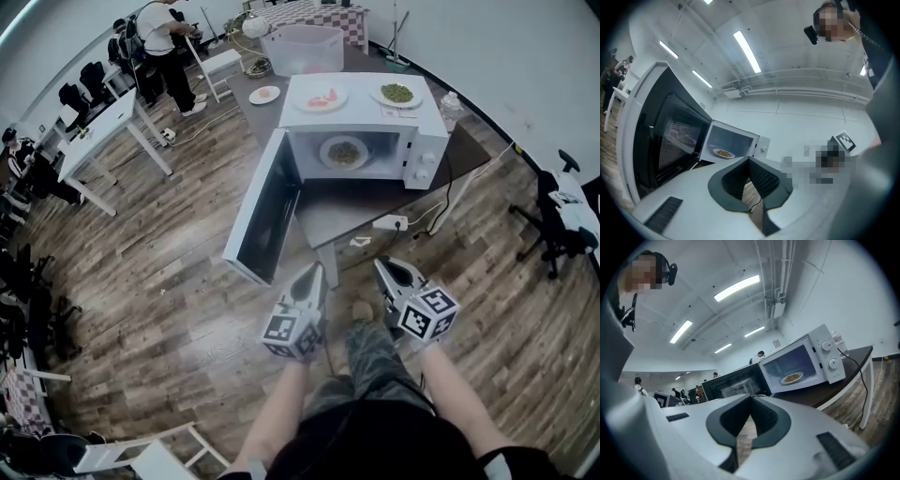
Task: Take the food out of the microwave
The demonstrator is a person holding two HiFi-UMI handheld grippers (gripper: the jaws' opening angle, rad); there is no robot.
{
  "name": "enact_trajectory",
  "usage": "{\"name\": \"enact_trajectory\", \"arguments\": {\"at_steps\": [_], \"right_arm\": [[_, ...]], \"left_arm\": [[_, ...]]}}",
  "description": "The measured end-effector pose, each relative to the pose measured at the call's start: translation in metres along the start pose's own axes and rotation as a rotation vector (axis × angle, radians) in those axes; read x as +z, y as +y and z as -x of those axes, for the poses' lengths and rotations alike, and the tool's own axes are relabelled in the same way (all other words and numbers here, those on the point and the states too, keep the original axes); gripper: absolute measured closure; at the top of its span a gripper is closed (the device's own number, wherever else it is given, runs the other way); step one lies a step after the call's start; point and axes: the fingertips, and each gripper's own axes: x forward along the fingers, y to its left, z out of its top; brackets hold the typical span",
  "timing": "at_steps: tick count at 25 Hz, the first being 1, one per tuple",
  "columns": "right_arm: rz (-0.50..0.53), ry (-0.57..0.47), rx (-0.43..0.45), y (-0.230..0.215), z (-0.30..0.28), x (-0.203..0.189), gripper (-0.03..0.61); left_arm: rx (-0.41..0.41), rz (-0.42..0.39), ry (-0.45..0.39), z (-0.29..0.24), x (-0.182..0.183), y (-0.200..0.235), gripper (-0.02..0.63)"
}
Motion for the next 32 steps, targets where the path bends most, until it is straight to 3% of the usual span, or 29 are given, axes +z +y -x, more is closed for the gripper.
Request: {"name": "enact_trajectory", "arguments": {"at_steps": [17,32], "right_arm": [[-0.019,0.03,0.003,-0.067,-0.081,0.019,0.581],[-0.158,0.025,-0.055,-0.139,-0.15,0.008,0.58]], "left_arm": [[-0.001,0.01,0.016,-0.093,0.003,0.04,0.614],[-0.023,0.003,0.019,-0.166,-0.028,0.079,0.614]]}}
